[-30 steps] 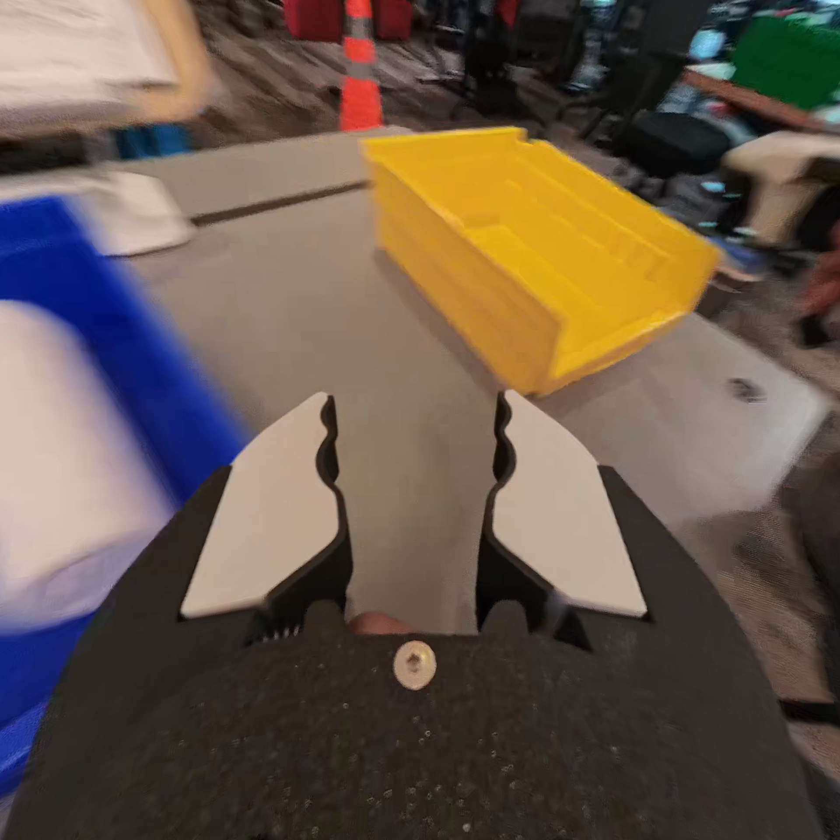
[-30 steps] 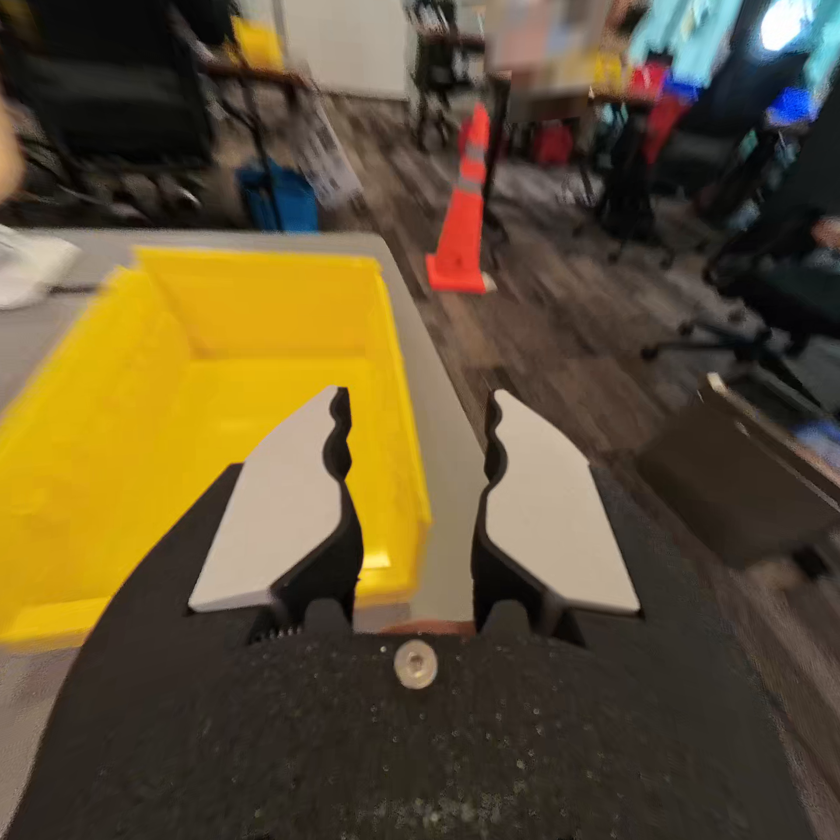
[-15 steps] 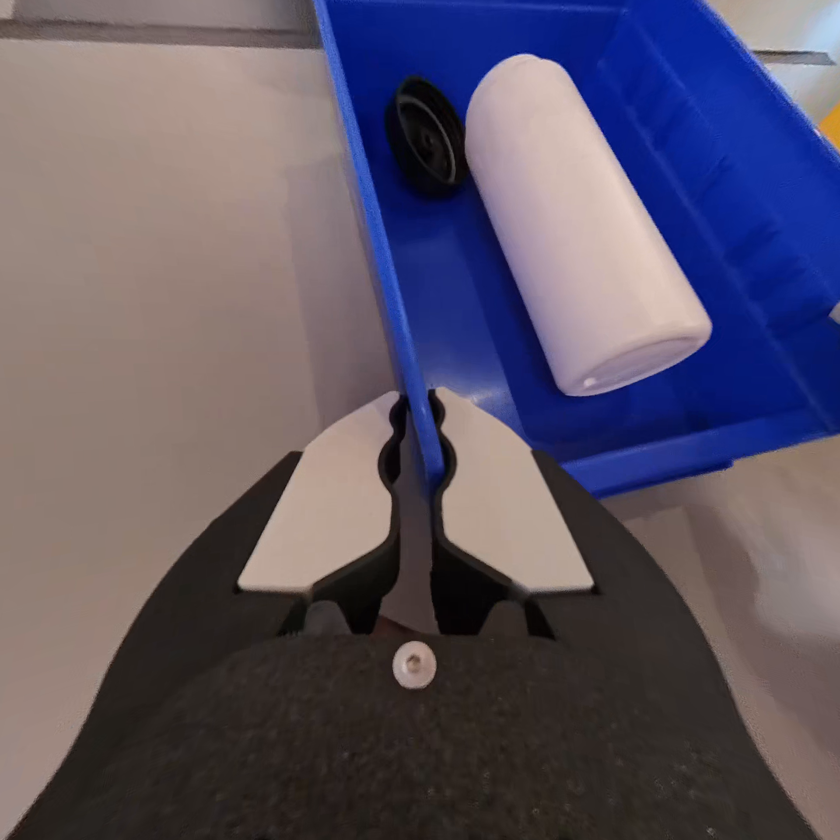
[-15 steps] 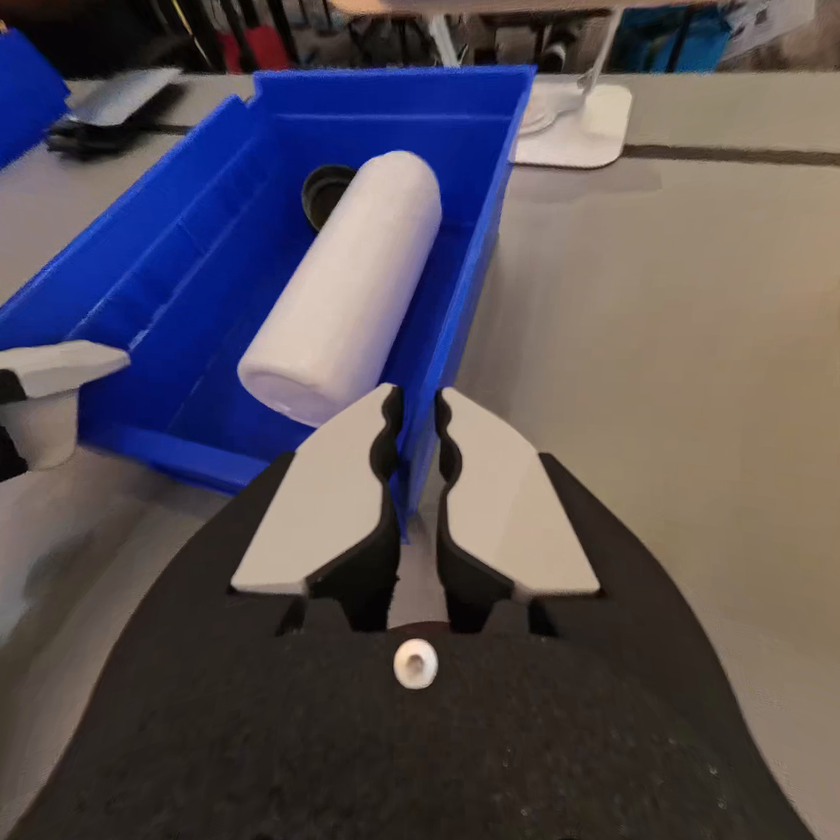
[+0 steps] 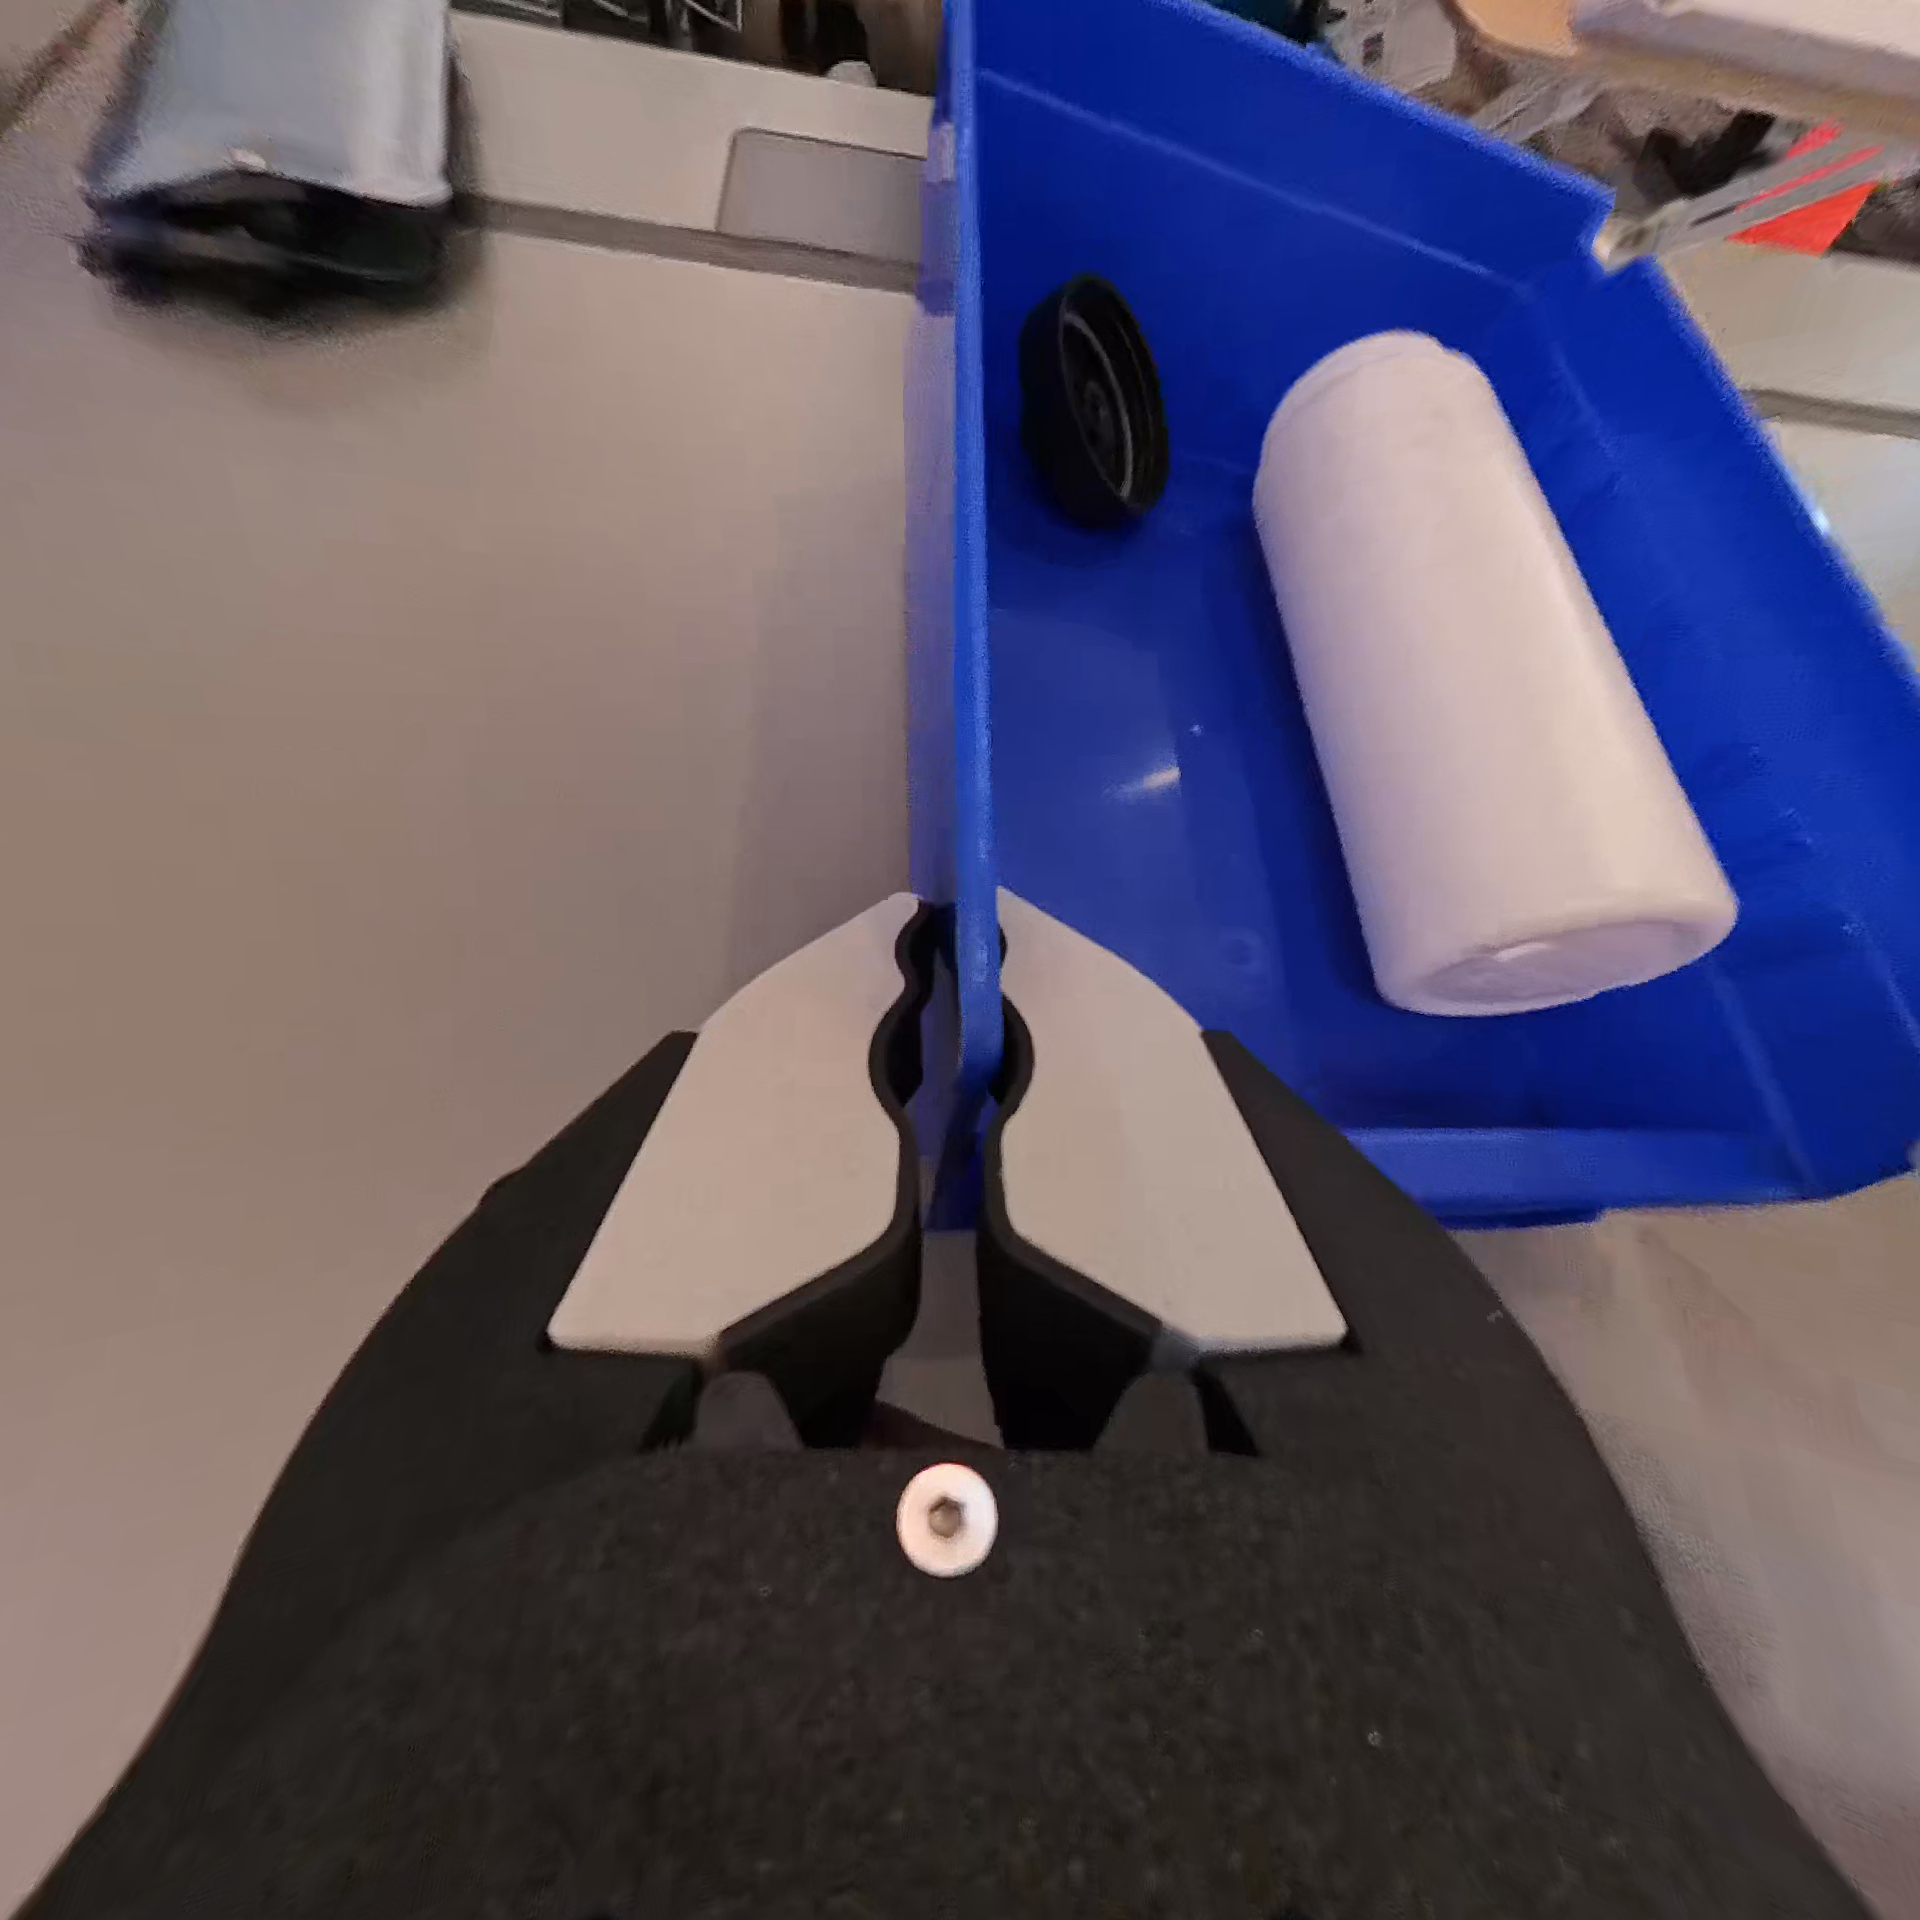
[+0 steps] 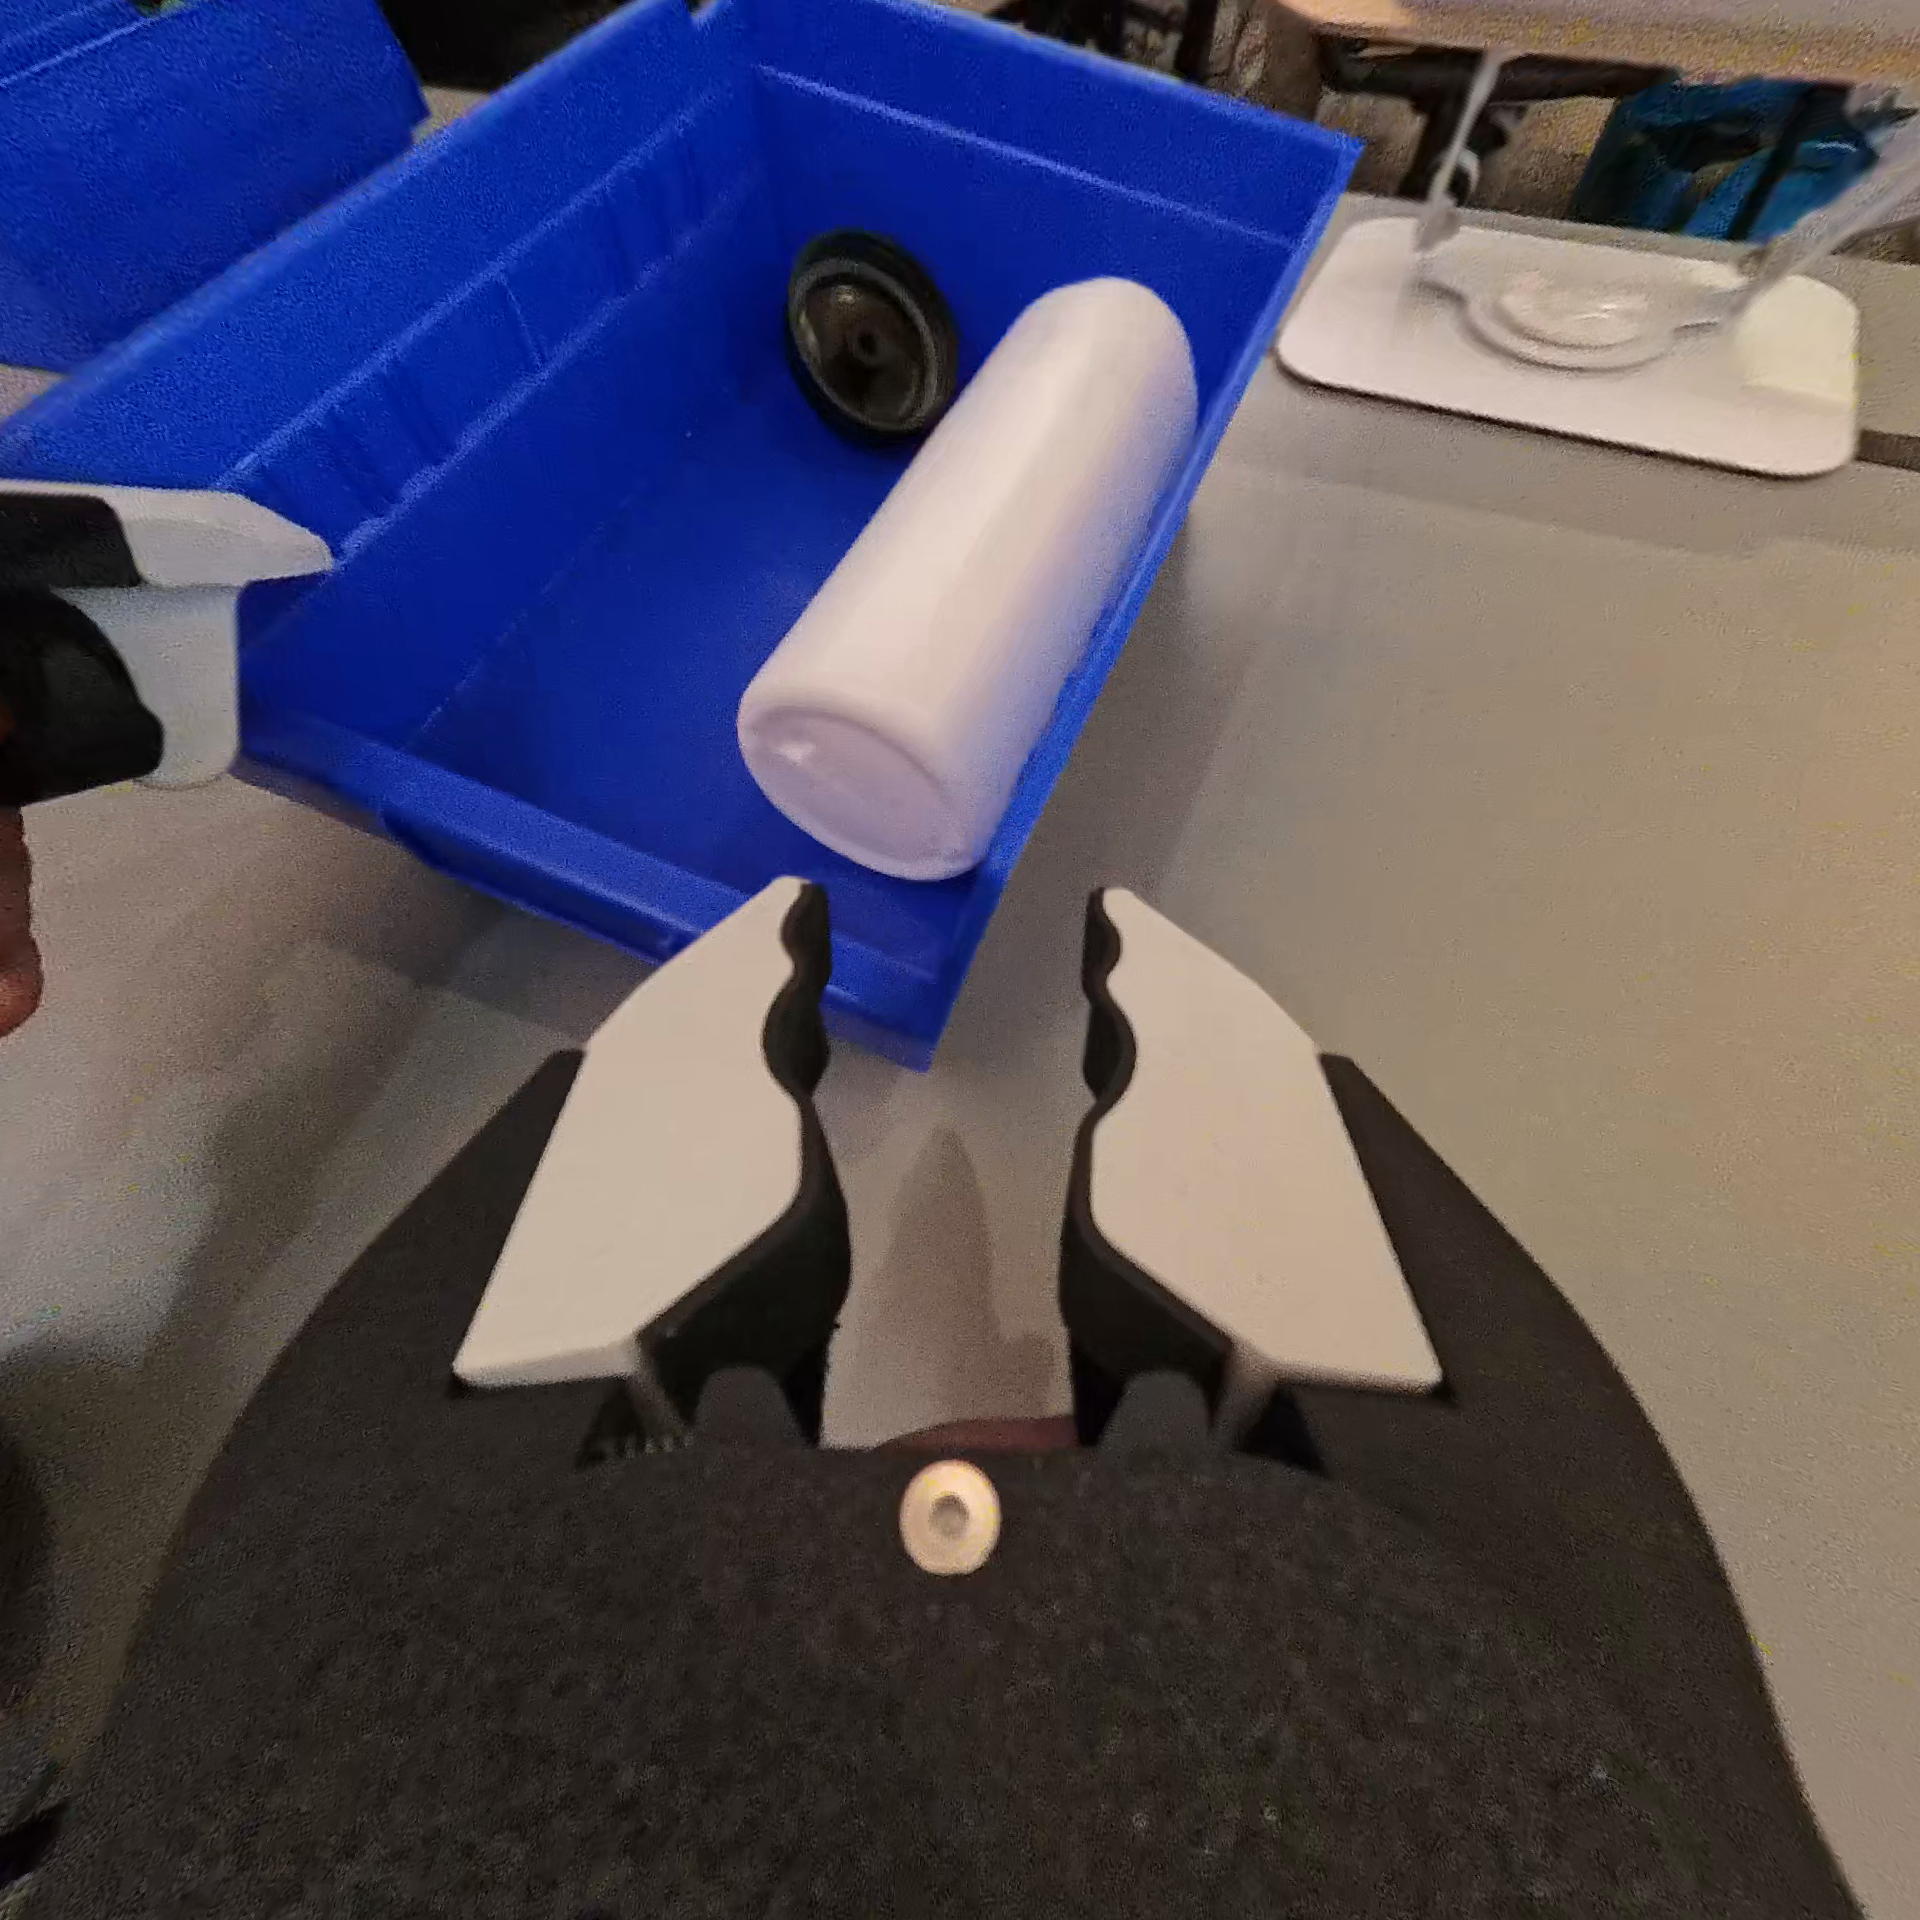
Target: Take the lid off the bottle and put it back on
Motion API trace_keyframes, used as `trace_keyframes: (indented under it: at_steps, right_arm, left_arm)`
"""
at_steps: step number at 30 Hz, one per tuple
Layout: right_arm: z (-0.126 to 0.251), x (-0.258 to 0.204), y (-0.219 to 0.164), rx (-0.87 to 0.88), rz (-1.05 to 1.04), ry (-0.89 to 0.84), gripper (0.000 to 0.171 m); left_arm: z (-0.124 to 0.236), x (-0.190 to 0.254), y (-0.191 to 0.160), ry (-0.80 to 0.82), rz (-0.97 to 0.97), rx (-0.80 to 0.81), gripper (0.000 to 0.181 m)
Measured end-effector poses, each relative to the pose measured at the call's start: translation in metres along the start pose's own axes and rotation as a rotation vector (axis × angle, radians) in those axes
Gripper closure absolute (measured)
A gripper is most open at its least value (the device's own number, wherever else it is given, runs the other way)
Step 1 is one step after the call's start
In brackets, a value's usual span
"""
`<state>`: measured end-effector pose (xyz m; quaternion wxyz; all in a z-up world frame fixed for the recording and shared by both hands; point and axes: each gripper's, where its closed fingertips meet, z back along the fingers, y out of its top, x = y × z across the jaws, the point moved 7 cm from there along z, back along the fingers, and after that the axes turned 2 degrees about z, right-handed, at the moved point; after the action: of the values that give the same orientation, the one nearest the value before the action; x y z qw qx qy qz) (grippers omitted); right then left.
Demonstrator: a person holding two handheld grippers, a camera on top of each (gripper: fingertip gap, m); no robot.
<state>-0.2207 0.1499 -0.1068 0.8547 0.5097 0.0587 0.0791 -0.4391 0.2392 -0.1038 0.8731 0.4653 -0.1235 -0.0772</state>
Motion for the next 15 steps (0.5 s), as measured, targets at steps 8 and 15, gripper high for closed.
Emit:
trace_keyframes:
  at_steps: [8,15]
  right_arm:
    - [-0.070,-0.055,0.027,-0.085,0.015,-0.027,0.162]
    - [-0.073,-0.115,0.026,-0.039,0.039,0.011,0.158]
  left_arm:
    - [0.001,-0.074,0.000,0.019,0.019,-0.036,0.177]
    - [0.009,-0.129,-0.006,-0.034,0.018,-0.070,0.177]
